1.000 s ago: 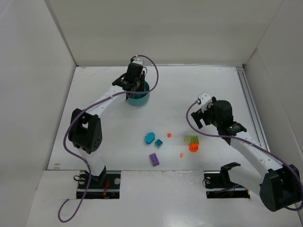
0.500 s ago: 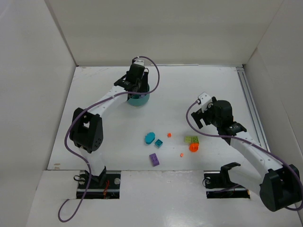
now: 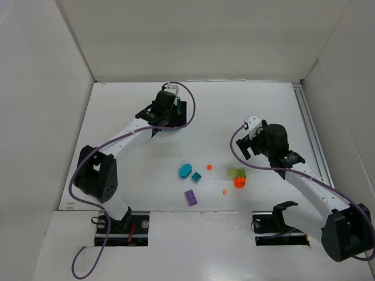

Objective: Sort the legos into containers by color

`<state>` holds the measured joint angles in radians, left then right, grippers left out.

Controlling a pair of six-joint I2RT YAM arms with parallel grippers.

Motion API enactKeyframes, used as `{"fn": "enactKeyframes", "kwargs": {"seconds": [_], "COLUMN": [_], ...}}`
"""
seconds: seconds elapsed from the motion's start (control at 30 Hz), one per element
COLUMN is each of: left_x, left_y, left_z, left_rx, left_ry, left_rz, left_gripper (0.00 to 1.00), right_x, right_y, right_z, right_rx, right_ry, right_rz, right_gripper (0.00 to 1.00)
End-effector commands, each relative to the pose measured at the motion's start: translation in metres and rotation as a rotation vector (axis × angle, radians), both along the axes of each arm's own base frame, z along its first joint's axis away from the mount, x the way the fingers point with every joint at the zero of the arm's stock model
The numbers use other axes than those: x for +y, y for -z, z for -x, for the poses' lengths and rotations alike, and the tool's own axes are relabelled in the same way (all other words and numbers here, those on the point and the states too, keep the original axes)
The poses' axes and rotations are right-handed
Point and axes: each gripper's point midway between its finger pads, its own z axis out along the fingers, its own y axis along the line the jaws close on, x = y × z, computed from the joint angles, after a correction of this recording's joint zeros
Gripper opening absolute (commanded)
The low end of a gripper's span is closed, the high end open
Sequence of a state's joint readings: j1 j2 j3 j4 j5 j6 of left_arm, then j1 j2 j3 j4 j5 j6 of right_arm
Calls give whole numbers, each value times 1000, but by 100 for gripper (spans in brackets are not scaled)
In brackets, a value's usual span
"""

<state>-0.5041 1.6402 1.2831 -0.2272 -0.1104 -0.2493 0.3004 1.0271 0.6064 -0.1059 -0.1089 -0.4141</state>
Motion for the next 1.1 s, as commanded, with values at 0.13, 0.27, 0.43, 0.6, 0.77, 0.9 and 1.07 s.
{"fn": "enactKeyframes", "kwargs": {"seconds": [0.13, 0.27, 0.43, 0.6, 0.77, 0.9, 1.07], "left_x": [-34, -35, -62, -84, -94, -87, -80], "left_y": [14, 44, 70, 83, 105, 113, 116], "left_z": [110, 179, 263, 305, 316, 315, 315], "left_rx": [147, 276, 434, 528, 576, 583, 591], "left_ry": [22, -58, -4, -10, -67, -151, -213], "left_rz": [182, 146, 210, 245, 171, 121, 100], "left_gripper": [86, 88, 85, 81, 71, 63, 62], "right_x": [-3, -21, -34, -35, -45, -49, -50], "right_y": [-10, -4, 5, 5, 3, 2, -5], "right_z": [1, 4, 7, 9, 15, 21, 24], "right_rx": [-28, -8, 22, 20, -10, -33, -60], "right_ry": [55, 194, 261, 287, 325, 334, 334], "right_rz": [-47, -57, -25, -48, -38, -43, -57], "right_gripper": [100, 100, 100, 100, 100, 100, 100]}}
